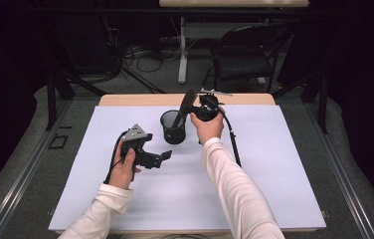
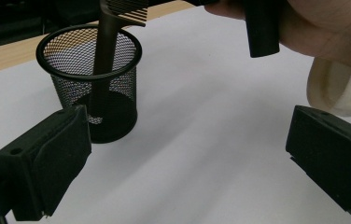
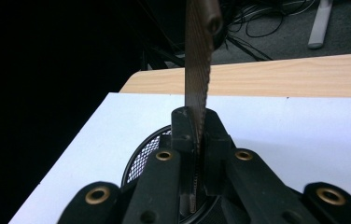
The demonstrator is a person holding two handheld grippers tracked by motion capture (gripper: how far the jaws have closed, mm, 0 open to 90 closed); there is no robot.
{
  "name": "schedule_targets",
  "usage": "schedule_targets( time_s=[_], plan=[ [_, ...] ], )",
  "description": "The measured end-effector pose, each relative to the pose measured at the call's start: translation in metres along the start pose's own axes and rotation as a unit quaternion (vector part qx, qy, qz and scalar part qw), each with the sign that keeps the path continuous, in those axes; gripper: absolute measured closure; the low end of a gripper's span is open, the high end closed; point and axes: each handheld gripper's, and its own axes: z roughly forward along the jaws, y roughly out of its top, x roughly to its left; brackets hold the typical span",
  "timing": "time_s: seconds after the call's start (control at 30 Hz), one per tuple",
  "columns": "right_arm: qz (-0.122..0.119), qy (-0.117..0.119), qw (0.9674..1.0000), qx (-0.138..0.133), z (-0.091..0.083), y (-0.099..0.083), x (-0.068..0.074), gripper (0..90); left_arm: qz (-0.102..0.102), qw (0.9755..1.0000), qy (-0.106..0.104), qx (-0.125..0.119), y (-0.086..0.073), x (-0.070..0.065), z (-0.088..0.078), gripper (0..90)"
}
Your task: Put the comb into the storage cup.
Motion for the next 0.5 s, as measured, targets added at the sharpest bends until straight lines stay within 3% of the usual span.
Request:
schedule_targets(
  time_s=[0.5],
  plan=[
    [0.012,0.008,0.9999,0.007,0.0051,-0.0048,0.0012,87.1,-0.001,1.0000,-0.001,-0.001,-0.0002,0.0002,0.0001,0.4]
  ],
)
